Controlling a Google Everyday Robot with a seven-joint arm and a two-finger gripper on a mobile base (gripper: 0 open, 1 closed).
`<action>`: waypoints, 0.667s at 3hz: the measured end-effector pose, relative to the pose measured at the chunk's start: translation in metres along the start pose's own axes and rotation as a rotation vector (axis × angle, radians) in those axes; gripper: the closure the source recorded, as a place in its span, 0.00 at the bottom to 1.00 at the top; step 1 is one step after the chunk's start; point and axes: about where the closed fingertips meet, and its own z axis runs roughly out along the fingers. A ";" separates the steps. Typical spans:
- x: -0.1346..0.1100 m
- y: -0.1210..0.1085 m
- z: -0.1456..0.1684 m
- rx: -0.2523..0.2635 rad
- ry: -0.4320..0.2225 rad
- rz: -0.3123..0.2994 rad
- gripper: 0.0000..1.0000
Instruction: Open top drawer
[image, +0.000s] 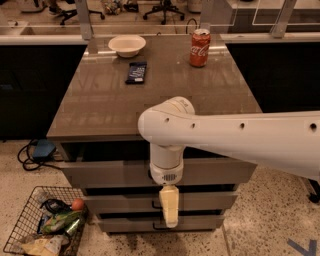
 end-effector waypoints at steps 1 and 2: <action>0.002 0.000 -0.011 0.019 0.014 0.002 0.00; 0.002 0.001 -0.010 0.019 0.014 0.002 0.16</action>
Offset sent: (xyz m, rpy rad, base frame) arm 0.0017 -0.0019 0.0088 -0.0094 -0.0180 -0.0007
